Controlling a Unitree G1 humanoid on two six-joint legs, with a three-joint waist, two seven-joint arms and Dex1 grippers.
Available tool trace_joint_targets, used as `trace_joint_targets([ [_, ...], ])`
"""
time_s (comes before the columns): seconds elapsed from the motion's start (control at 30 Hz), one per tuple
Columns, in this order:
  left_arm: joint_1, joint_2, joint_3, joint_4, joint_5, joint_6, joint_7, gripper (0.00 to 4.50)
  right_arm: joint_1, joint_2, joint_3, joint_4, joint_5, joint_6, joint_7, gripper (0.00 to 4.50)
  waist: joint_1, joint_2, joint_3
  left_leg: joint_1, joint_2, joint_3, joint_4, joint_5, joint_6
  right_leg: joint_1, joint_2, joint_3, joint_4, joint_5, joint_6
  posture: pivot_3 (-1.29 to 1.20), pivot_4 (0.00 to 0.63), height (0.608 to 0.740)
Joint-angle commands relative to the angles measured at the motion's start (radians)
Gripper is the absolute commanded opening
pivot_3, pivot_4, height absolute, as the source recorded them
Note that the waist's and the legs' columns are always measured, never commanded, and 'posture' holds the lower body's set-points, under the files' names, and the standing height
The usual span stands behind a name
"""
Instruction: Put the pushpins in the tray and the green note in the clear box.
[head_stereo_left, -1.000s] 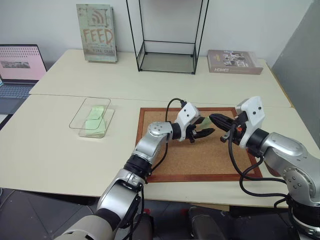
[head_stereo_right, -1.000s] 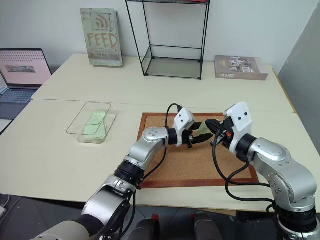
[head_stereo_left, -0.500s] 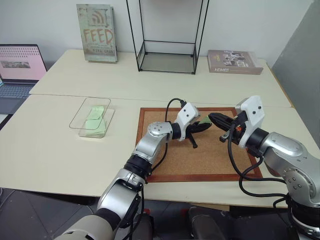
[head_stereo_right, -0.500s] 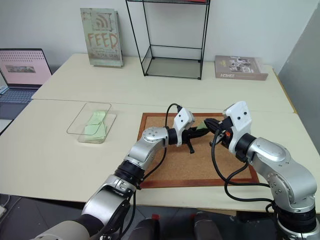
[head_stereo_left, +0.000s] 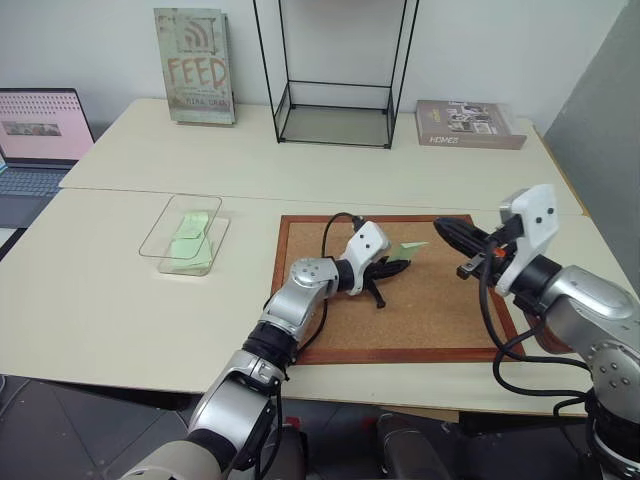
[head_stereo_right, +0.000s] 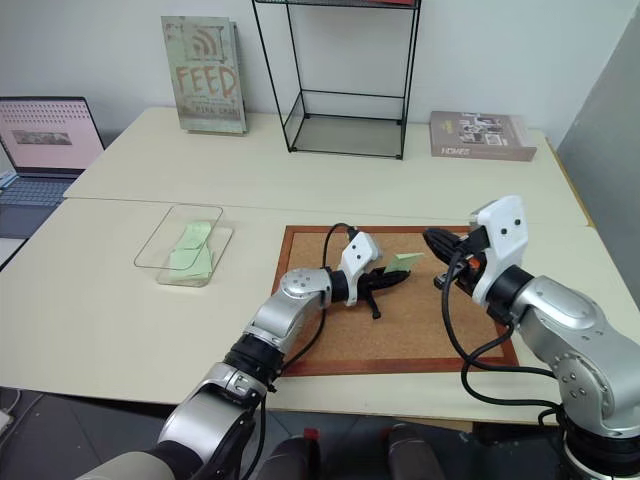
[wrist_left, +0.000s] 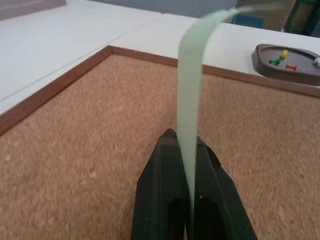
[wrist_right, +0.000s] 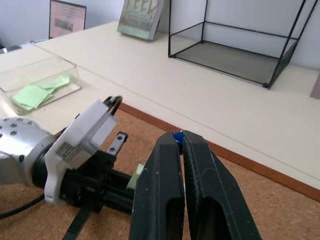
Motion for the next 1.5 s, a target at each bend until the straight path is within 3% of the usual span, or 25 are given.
trace_joint_targets([
  [0.03, 0.009, -0.01, -0.018, -0.094, 0.009, -0.005, 0.009, 0.01, 0.047, -0.047, -0.135, -0.069, 0.033, 0.029, -0.028, 0.0, 0.001, 0.0, 0.0, 0.0, 0.0, 0.0, 0.0, 0.0, 0.0, 0.0, 0.0, 0.0, 0.0, 0.0, 0.0, 0.0, 0.15, 0.74],
  [0.23, 0.059, -0.002, -0.066, -0.21, 0.04, 0.021, 0.021, 0.01, 0.383, -0.252, -0.337, -0.099, -0.143, 0.01, 0.05, 0.0, 0.021, 0.0, 0.0, 0.0, -0.001, 0.0, 0.0, 0.0, 0.0, 0.0, -0.001, 0.0, -0.001, 0.0, 0.0, 0.0, 0.15, 0.74],
  [0.37, 0.079, -0.003, -0.087, -0.267, 0.042, 0.046, 0.02, 0.01, 0.56, -0.285, -0.394, -0.074, -0.237, -0.037, 0.079, 0.0, 0.019, 0.0, 0.0, 0.001, 0.0, 0.0, 0.0, 0.0, 0.0, 0.001, 0.0, 0.0, 0.0, 0.0, 0.0, 0.0, 0.15, 0.74],
  [0.47, 0.075, -0.011, -0.095, -0.282, 0.036, 0.063, 0.02, 0.01, 0.648, -0.297, -0.363, -0.018, -0.315, -0.101, 0.107, 0.0, 0.015, 0.0, 0.0, 0.003, 0.0, 0.002, 0.001, 0.0, 0.0, 0.002, 0.0, 0.001, 0.0, 0.0, 0.0, 0.0, 0.15, 0.74],
  [0.73, 0.086, -0.003, -0.122, -0.319, 0.041, 0.08, 0.013, 0.01, 0.693, -0.311, -0.293, 0.152, -0.406, -0.227, 0.191, 0.0, 0.0, 0.0, 0.0, 0.002, 0.0, 0.002, 0.009, 0.0, 0.0, 0.004, 0.0, 0.002, 0.0, -0.003, -0.005, 0.0, 0.15, 0.74],
  [1.1, 0.1, 0.011, -0.124, -0.349, 0.049, 0.099, 0.031, 0.01, 0.604, -0.256, -0.205, 0.246, -0.406, -0.246, 0.203, 0.0, 0.0, 0.0, 0.0, 0.001, 0.0, 0.001, 0.008, 0.0, 0.0, 0.004, 0.0, 0.002, 0.0, -0.003, -0.004, 0.0, 0.15, 0.74],
  [1.5, 0.09, 0.014, -0.123, -0.333, 0.053, 0.09, 0.036, 0.0, 0.559, -0.244, -0.202, 0.262, -0.405, -0.216, 0.204, 2.54, 0.001, 0.0, 0.0, 0.001, -0.001, 0.001, 0.008, 0.0, 0.0, 0.004, 0.0, 0.002, 0.001, -0.002, -0.004, 0.0, 0.15, 0.74],
])
